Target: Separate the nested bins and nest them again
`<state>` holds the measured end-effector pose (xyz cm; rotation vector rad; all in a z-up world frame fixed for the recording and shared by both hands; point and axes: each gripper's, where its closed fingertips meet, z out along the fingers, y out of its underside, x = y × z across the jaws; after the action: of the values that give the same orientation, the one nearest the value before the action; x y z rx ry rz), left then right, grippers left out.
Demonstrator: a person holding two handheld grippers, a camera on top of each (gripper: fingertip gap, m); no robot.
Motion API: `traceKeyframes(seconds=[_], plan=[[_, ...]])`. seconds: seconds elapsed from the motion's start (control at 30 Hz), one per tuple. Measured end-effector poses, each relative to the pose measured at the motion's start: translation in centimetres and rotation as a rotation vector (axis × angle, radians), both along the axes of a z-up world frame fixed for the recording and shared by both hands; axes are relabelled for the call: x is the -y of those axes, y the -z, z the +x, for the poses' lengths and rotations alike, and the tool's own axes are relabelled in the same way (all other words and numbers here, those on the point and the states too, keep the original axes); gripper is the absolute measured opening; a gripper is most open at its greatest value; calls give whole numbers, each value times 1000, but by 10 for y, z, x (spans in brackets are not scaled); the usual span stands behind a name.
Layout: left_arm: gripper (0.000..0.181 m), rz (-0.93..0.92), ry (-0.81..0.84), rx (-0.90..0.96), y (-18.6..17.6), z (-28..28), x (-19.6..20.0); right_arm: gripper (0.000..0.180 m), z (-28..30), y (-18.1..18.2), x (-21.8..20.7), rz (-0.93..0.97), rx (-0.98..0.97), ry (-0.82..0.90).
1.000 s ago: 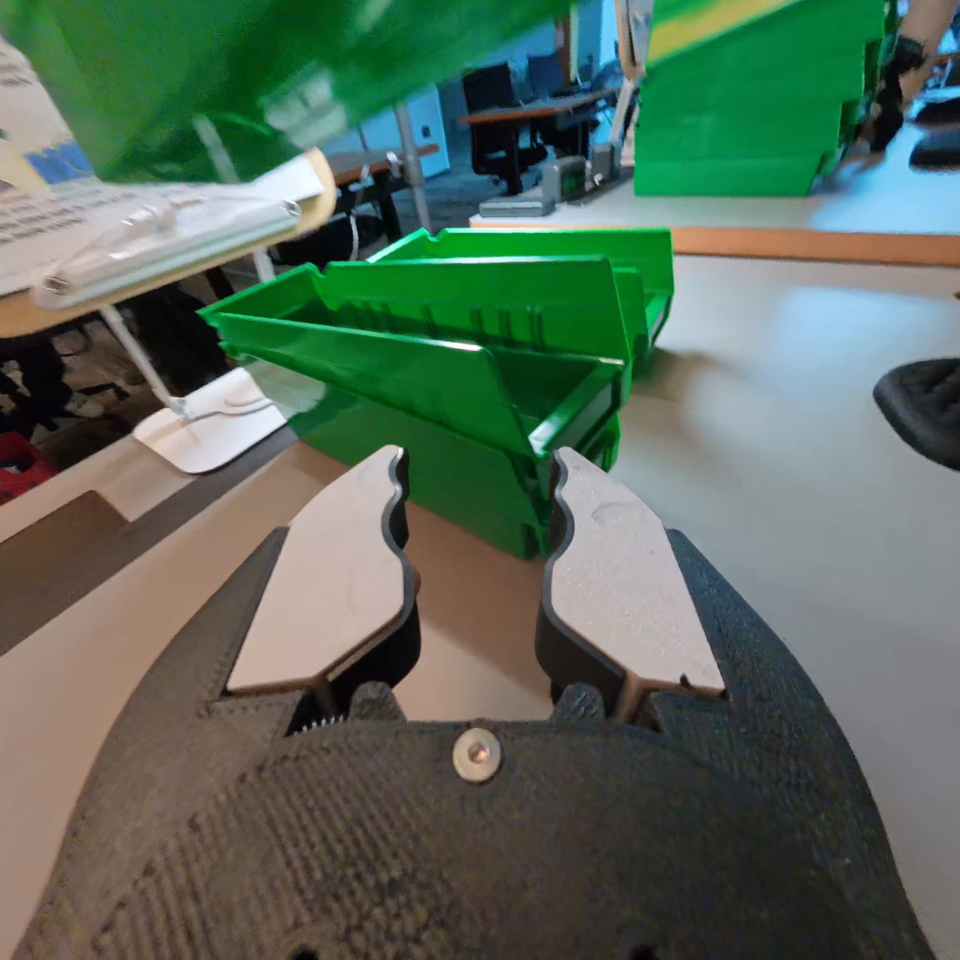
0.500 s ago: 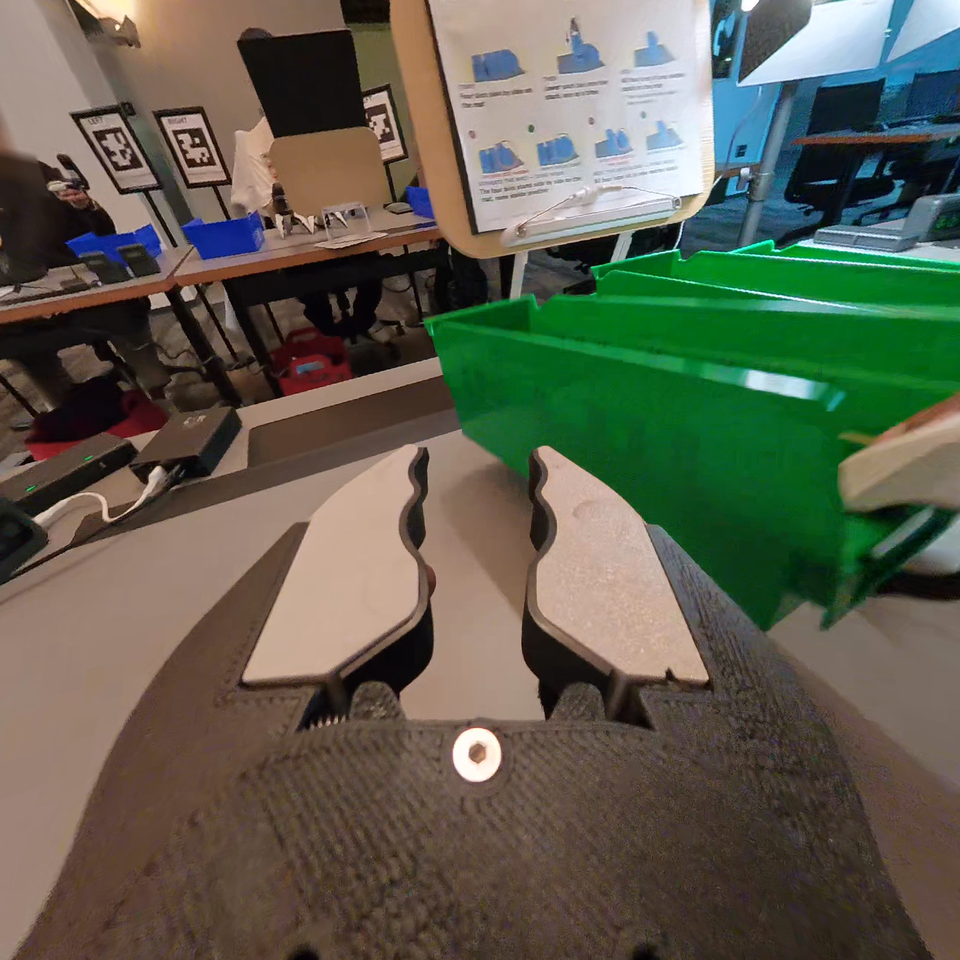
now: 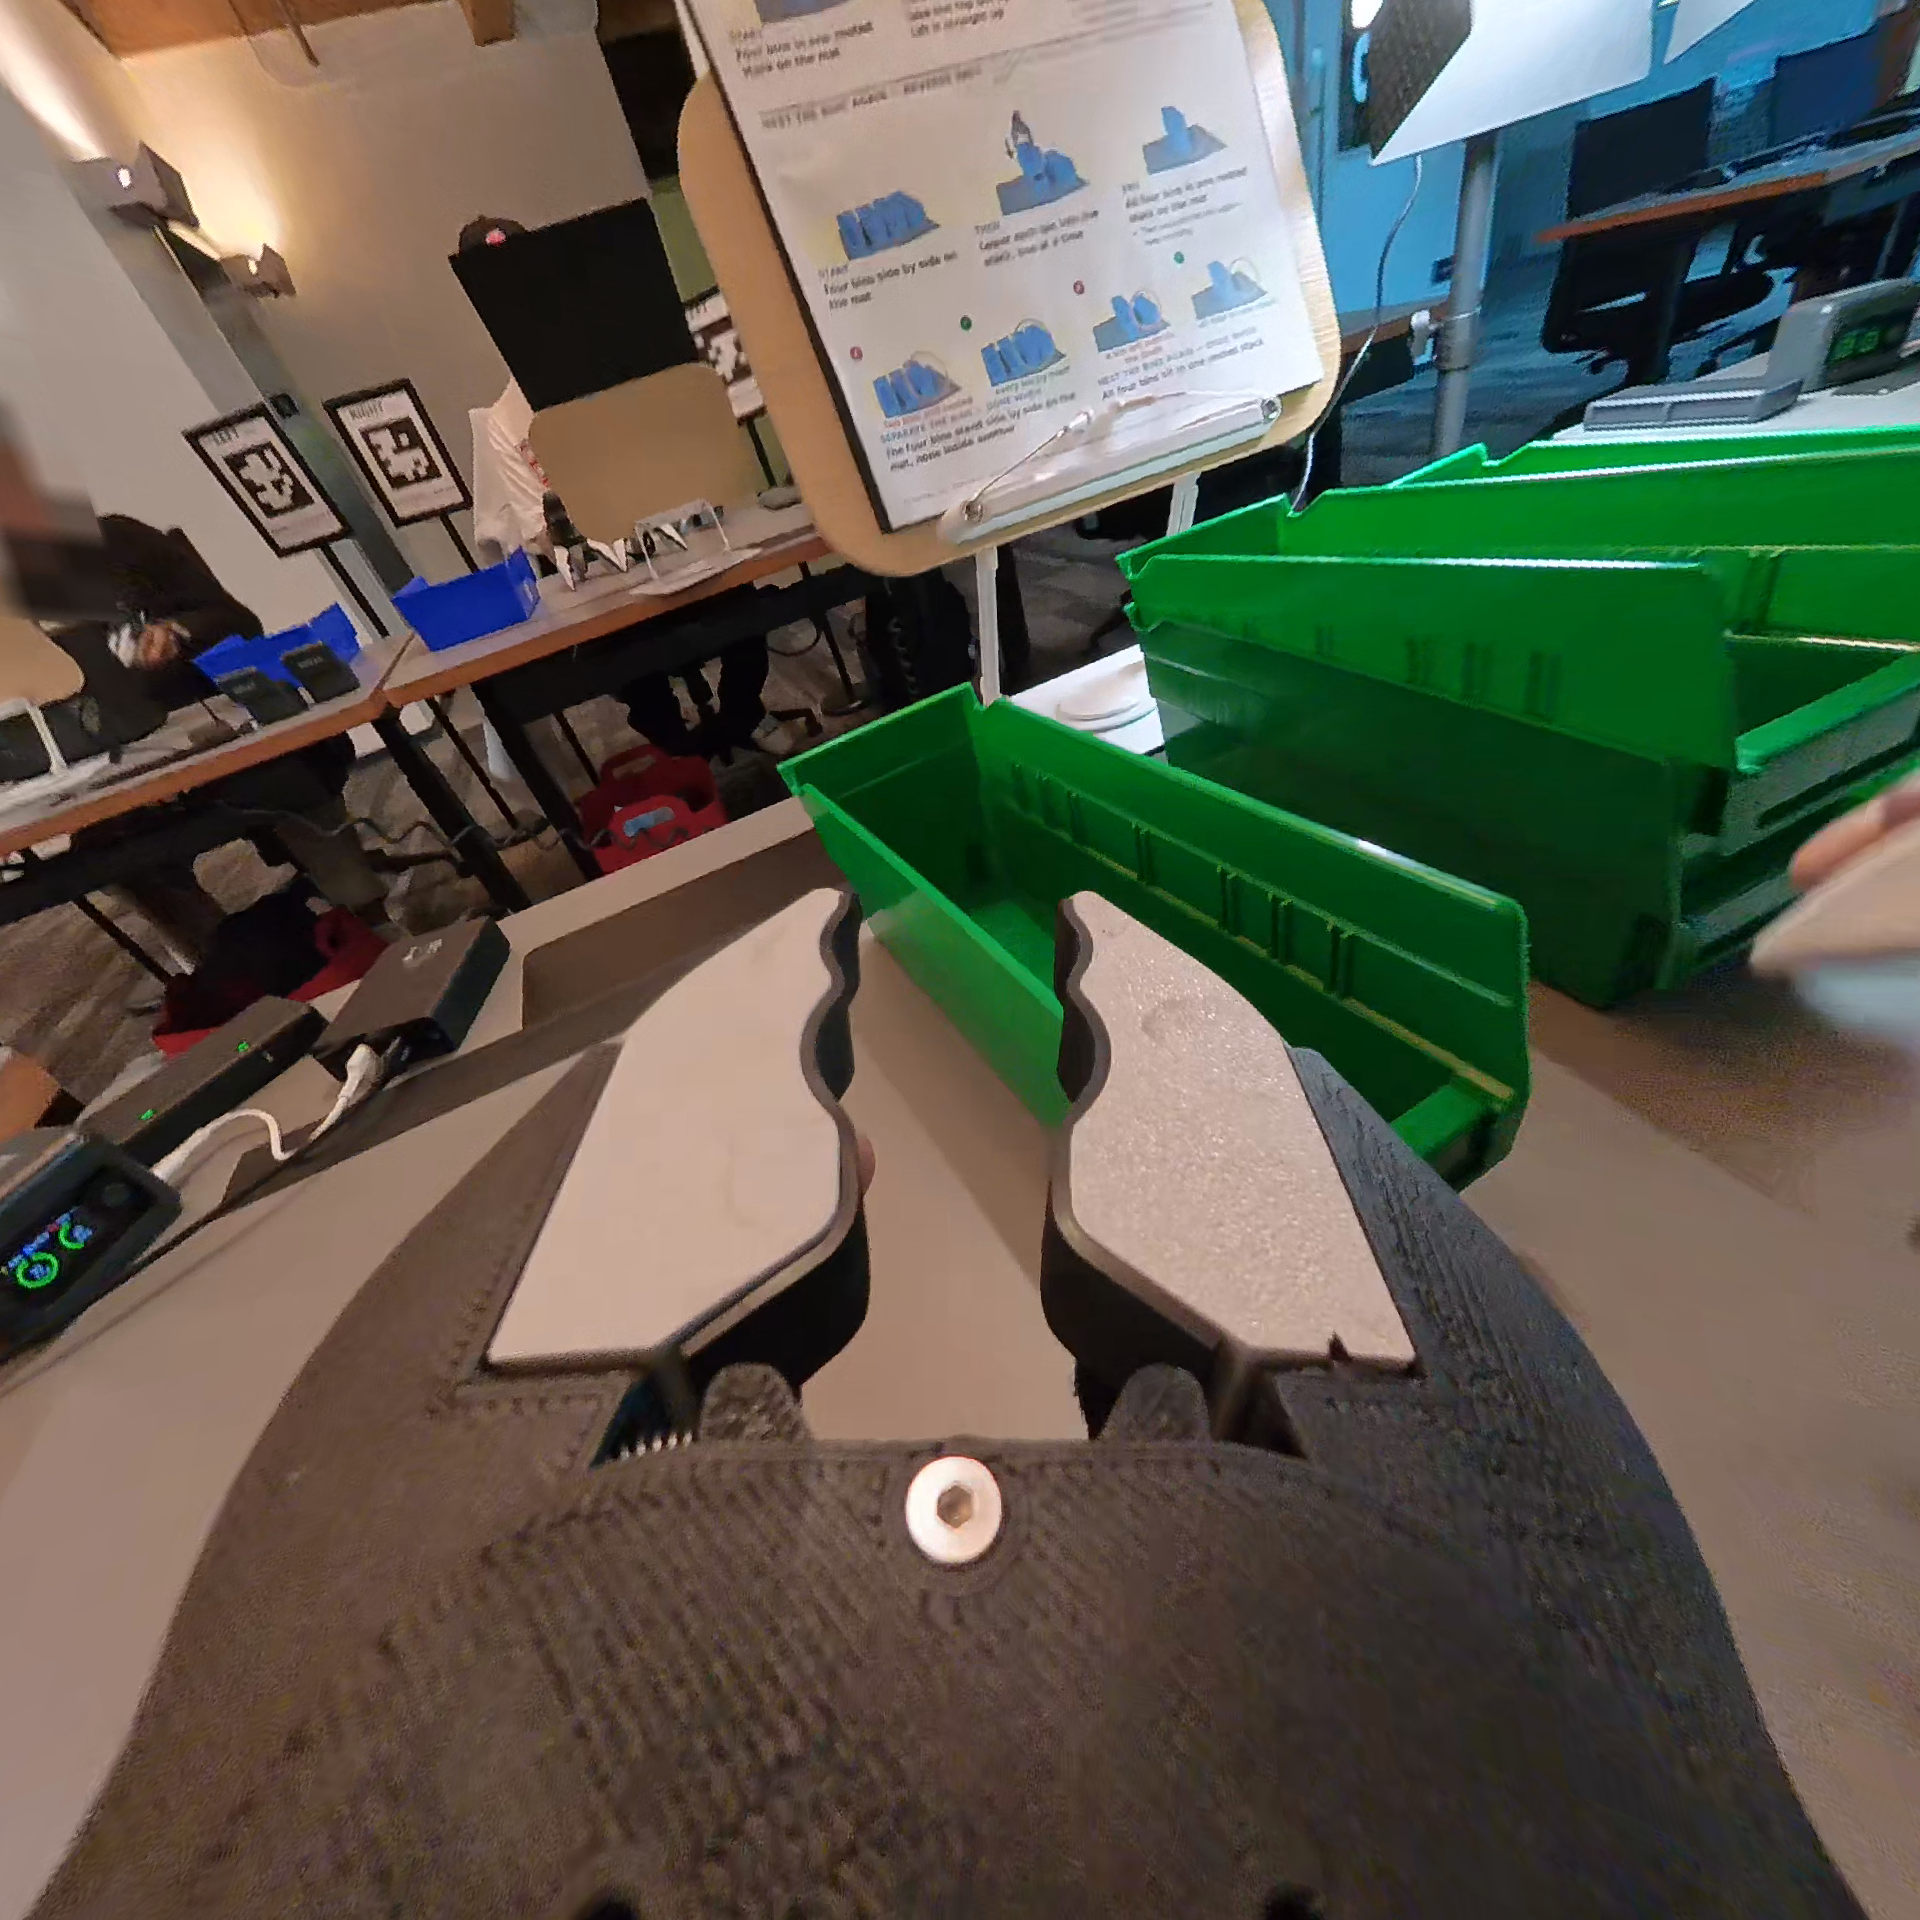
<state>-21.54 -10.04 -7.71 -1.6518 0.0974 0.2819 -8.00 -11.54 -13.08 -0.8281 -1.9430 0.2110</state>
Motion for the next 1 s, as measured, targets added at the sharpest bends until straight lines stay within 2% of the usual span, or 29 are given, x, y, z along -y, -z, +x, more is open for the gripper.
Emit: traceKeyframes(seconds=[0.13,0.23,0.3,0.4,0.57,0.67,0.8,0.9,1.0], plan=[[34,22,60,-66,-13,29,0,39,62,-25,-73,-85,-129,176],[32,7,169,-116,-19,70,-7,34,101,-30,-105,-166,-210,246],[32,-42,254,-173,-17,103,-18,33,116,-26,-120,-140,-227,281],[35,-152,396,-280,-4,156,-37,35,126,-16,-137,-120,-225,320],[37,-372,528,-512,41,211,-72,42,132,7,-151,-233,-209,344],[41,-488,493,-662,65,215,-98,41,136,26,-157,-308,-178,347],[39,-592,422,-822,76,209,-114,38,135,46,-156,-317,-130,315],[29,-586,388,-878,74,210,-120,40,124,54,-157,-377,-151,329],[29,-546,374,-940,74,213,-125,41,113,59,-162,-470,-188,364]])
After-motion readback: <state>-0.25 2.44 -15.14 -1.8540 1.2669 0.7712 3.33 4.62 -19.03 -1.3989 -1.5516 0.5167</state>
